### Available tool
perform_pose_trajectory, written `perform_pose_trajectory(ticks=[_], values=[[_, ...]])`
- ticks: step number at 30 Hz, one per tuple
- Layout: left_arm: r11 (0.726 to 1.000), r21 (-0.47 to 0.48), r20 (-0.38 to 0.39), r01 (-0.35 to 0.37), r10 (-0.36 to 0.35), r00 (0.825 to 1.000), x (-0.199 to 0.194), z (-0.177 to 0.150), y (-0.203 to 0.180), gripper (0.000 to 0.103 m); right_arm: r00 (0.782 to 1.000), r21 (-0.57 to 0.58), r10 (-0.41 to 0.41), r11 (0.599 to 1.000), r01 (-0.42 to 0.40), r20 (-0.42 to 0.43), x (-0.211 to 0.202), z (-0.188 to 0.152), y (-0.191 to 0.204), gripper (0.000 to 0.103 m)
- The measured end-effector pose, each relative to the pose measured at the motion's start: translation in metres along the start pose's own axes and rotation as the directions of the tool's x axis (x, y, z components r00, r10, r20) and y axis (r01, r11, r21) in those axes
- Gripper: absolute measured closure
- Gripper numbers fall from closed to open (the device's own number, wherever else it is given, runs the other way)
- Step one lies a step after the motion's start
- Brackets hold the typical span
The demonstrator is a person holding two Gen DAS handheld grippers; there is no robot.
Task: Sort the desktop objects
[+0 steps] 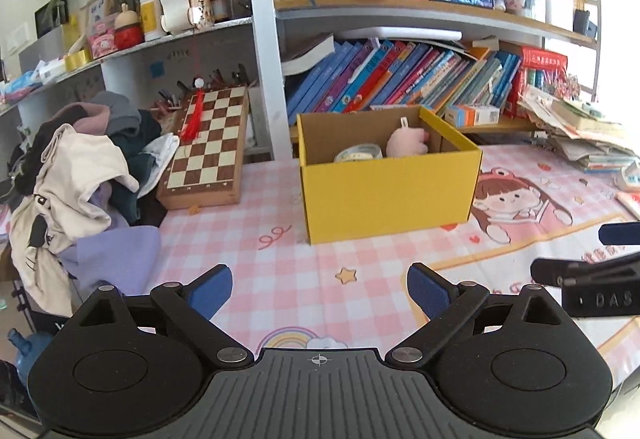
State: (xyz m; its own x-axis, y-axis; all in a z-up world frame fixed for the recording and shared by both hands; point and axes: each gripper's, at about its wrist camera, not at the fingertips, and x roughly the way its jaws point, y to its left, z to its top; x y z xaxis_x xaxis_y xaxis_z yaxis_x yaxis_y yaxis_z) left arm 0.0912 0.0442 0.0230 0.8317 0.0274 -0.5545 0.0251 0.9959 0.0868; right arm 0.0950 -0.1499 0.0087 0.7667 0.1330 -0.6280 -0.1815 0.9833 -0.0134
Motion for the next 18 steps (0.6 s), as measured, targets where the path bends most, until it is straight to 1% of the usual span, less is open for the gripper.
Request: perform_pose_trajectory(ticks=[4, 10, 12, 16, 18], values=[[1.000, -0.004, -0.003, -0.002, 0.002, 1.000, -0.003, -0.005, -0.001, 0.007, 1.000, 0.008, -0.011, 1.000, 0.011, -0.010, -0.007, -0.012, 0.005, 0.007], [0.996, -0.089, -0.033, 0.009, -0.012, 0.999, -0.006, -0.012, 0.000, 0.007, 0.999, 0.012, -0.020, 1.000, 0.021, -0.025, -0.013, -0.027, 0.009, 0.006], [0.997, -0.081, -0.031, -0.001, -0.002, 1.000, -0.006, -0.014, -0.002, 0.007, 0.999, 0.019, -0.023, 1.000, 0.024, -0.026, -0.013, -0.028, 0.008, 0.005], [0.999, -0.036, -0.017, -0.038, 0.037, 0.999, -0.009, -0.021, -0.009, 0.007, 0.999, 0.026, -0.022, 0.999, 0.023, -0.031, -0.015, -0.032, 0.008, 0.005], [0.999, -0.025, -0.021, -0.038, 0.037, 0.999, -0.010, -0.023, -0.012, 0.007, 0.999, 0.022, -0.018, 1.000, 0.019, -0.034, -0.016, -0.034, 0.009, 0.004]])
